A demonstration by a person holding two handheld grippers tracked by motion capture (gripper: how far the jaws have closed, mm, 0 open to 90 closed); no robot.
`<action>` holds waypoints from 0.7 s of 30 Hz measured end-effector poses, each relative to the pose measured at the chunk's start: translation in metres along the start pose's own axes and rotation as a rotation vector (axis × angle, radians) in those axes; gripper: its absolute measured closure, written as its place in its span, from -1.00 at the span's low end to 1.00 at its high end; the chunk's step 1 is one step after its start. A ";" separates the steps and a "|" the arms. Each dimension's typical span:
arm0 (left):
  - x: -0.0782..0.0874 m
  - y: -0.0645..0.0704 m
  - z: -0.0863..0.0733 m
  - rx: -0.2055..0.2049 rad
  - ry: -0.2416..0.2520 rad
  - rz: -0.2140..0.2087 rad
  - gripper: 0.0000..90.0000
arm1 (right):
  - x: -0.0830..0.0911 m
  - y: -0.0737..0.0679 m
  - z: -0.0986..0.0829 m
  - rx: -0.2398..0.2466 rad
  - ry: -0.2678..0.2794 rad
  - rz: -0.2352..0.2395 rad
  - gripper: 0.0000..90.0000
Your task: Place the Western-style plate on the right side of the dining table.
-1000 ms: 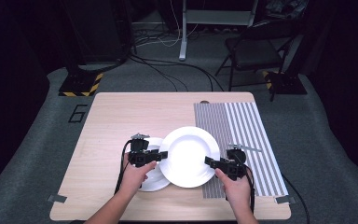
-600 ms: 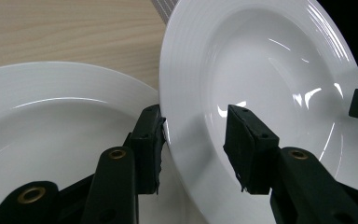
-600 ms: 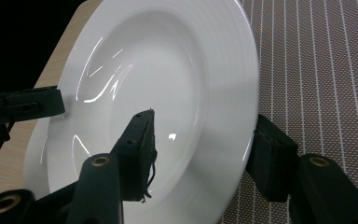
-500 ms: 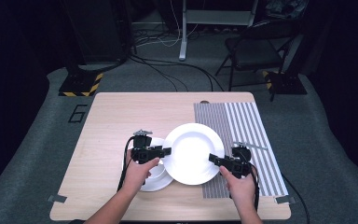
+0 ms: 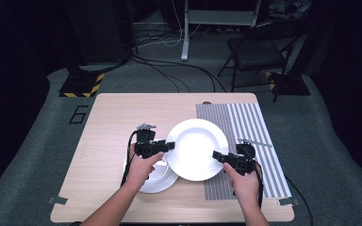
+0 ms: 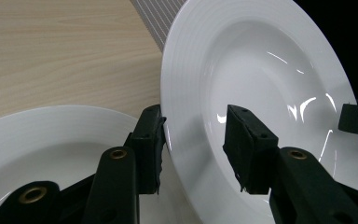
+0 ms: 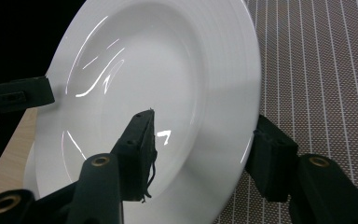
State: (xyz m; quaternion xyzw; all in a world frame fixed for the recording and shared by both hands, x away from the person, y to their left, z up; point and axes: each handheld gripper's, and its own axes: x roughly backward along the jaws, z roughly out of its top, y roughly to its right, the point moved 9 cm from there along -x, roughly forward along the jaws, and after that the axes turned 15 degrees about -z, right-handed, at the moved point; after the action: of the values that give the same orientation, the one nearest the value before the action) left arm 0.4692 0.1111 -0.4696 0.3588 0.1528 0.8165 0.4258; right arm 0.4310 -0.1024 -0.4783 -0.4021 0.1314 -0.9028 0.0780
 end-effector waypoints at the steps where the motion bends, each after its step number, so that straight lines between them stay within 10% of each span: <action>1: 0.000 0.000 0.001 -0.001 -0.002 0.004 0.29 | 0.000 0.000 0.001 -0.001 -0.002 -0.001 0.03; 21: -0.031 0.000 0.007 -0.010 -0.021 0.011 0.30 | -0.007 0.021 0.012 -0.025 0.020 -0.027 0.03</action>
State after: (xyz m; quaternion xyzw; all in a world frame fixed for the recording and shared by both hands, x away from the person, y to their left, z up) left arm 0.4864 0.0863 -0.4786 0.3661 0.1422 0.8158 0.4245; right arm 0.4450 -0.1233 -0.4817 -0.3956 0.1379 -0.9061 0.0593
